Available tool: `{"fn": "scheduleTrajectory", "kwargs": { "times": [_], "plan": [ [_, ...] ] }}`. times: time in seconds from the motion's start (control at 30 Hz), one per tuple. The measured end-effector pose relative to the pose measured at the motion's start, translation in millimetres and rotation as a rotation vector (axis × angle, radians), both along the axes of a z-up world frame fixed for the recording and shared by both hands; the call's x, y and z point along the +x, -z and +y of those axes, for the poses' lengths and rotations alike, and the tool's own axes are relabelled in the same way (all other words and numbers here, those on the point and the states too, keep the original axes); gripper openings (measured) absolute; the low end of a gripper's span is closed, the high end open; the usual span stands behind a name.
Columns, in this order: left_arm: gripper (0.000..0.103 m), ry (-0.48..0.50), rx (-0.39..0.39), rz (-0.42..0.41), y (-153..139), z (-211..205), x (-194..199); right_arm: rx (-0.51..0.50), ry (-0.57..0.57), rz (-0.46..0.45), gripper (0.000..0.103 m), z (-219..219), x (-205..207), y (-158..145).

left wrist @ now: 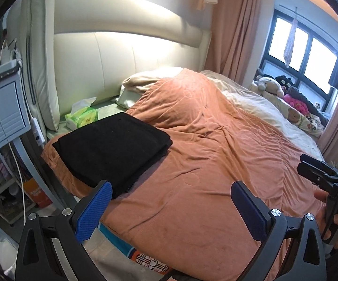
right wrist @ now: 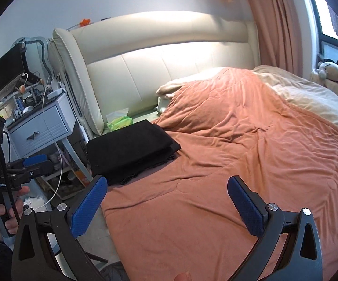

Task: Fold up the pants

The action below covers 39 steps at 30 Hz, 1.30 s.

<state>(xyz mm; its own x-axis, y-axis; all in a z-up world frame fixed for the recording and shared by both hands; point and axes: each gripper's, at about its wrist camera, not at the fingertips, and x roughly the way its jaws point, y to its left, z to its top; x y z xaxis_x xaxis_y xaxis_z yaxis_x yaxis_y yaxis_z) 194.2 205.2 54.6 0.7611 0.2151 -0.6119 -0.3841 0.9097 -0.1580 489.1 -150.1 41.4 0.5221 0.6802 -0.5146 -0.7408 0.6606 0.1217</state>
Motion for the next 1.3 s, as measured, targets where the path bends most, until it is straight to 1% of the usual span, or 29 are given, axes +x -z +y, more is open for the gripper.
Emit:
{"fn": "scheduleTrajectory", "kwargs": {
  "times": [0.27, 0.33, 0.43, 0.5, 0.63, 0.73, 0.77, 0.83, 0.97, 1.17, 1.3],
  "plan": [
    [0.102, 0.059, 0.023, -0.029, -18, -43, -21, 0.018, 0.063, -0.042, 0.103, -63, -60, -17],
    [0.102, 0.077, 0.027, -0.037, -21, -52, -26, 0.022, 0.075, -0.047, 0.103, -73, -71, -20],
    [0.102, 0.097, 0.043, -0.048, -27, -68, -36, 0.022, 0.107, -0.066, 0.103, -94, -96, -25],
    [0.102, 0.119, 0.046, -0.058, -31, -78, -43, 0.024, 0.119, -0.07, 0.103, -100, -106, -28],
    [0.102, 0.146, 0.073, -0.075, -38, -96, -57, 0.035, 0.153, -0.087, 0.103, -124, -140, -34],
    [0.102, 0.173, 0.076, -0.093, -43, -109, -69, 0.039, 0.158, -0.091, 0.103, -137, -161, -37],
    [0.102, 0.179, 0.079, -0.097, -44, -113, -74, 0.029, 0.176, -0.105, 0.103, -142, -174, -39],
    [0.102, 0.193, 0.087, -0.103, -45, -121, -82, 0.021, 0.192, -0.121, 0.103, -149, -186, -40],
    [0.102, 0.226, 0.104, -0.117, -45, -139, -101, 0.032, 0.223, -0.135, 0.103, -165, -223, -45],
    [0.102, 0.267, 0.123, -0.144, -45, -157, -128, 0.018, 0.286, -0.154, 0.103, -179, -267, -41],
    [0.102, 0.285, 0.132, -0.152, -39, -168, -147, 0.021, 0.327, -0.146, 0.103, -185, -289, -35]
  ]
}}
